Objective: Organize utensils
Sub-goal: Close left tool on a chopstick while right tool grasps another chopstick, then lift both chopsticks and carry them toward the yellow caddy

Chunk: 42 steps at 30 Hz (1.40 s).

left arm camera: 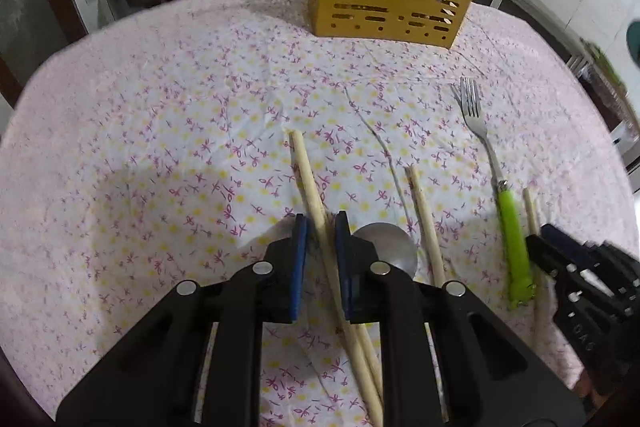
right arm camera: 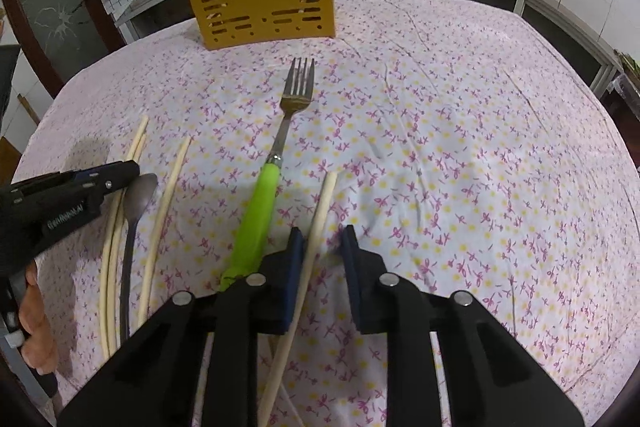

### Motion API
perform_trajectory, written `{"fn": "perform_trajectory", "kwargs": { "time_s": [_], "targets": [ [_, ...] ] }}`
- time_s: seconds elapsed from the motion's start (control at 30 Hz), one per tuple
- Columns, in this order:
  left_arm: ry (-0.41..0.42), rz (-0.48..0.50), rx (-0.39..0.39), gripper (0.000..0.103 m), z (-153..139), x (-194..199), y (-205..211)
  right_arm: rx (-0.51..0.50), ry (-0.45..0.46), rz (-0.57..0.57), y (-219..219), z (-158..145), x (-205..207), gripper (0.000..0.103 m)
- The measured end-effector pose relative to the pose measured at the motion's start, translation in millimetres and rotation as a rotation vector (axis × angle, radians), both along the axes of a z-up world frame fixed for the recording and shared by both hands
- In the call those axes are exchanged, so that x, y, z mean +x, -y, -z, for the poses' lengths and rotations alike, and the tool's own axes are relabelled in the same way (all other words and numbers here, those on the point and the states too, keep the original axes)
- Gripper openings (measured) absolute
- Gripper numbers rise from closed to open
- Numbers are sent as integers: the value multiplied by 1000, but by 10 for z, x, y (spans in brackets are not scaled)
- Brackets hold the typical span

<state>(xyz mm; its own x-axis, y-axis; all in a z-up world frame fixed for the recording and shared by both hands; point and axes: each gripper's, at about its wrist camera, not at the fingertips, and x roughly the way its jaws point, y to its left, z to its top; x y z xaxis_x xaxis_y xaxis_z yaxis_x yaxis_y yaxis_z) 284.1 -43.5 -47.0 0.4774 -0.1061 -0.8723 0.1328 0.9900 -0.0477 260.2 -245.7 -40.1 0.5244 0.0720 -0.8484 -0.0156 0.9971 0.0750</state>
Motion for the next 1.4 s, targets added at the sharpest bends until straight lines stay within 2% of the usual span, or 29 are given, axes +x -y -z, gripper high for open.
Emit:
{"fn": "perform_trajectory", "kwargs": {
  "time_s": [0.07,0.33,0.57,0.67,0.83,1.17,1.4],
  "targets": [
    [18,1,19,13,9,-46,23,-4,10,-7,4,2,-17,21],
    [-17,-17,-23,10,-13,-57,-66,-19,7,-12,-14,-7,40,21],
    [-6,-26,-56,7,-33,-133,-131,-6,24,-22,8,-7,20,20],
    [8,-25,-52,5,-80,-202,-135,3,35,-16,21,-7,1,19],
    [47,-21,-50,4,-148,-299,-153,31,70,-2,60,0,-52,11],
    [98,-25,-65,4,-295,-371,-209,58,93,4,94,-18,-88,8],
    [119,-29,-115,4,-387,-378,-278,106,131,2,144,-148,-141,7]
  ]
}}
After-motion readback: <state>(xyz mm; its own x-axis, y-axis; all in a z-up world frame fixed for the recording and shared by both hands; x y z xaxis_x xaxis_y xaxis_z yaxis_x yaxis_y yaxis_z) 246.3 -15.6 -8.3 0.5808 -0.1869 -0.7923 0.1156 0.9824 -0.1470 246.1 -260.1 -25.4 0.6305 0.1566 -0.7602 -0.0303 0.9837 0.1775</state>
